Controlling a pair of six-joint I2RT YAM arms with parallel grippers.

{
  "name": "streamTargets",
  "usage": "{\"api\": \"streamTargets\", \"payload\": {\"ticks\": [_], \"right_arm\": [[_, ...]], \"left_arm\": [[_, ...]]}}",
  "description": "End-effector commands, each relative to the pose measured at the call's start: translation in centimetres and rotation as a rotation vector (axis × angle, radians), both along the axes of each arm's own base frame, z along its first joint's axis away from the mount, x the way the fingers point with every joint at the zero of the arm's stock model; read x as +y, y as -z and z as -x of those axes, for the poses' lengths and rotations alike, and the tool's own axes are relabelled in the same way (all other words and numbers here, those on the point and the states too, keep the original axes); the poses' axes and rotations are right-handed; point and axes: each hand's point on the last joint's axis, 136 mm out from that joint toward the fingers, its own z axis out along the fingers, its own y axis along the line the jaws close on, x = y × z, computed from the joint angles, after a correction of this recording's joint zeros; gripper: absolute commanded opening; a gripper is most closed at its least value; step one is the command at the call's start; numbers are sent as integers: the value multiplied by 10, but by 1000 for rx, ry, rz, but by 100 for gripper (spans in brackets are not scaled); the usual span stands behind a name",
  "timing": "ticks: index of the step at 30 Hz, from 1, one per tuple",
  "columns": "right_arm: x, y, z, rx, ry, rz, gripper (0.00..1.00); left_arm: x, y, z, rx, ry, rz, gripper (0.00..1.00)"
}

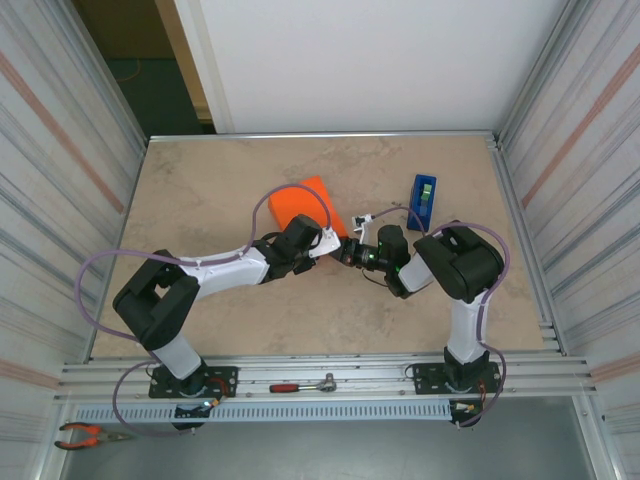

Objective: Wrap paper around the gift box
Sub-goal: Wrap the gift box with the wrapping paper.

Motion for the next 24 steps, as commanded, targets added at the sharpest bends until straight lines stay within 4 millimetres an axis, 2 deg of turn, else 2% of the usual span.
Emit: {"api": "streamTargets", "payload": {"ticks": [1, 8, 16, 24], "right_arm": [[-8, -9, 0, -7, 17, -20, 0], [-18, -9, 13, -2, 20, -10, 0], [-10, -6, 19, 3, -2, -4, 0], [0, -4, 13, 3, -7, -7, 0]], "left_arm": [[20, 54, 35, 182, 35, -138, 29], [19, 54, 35, 183, 36, -137, 29], [20, 54, 35, 184, 33, -140, 29], [20, 54, 34, 183, 32, -140, 28]]}}
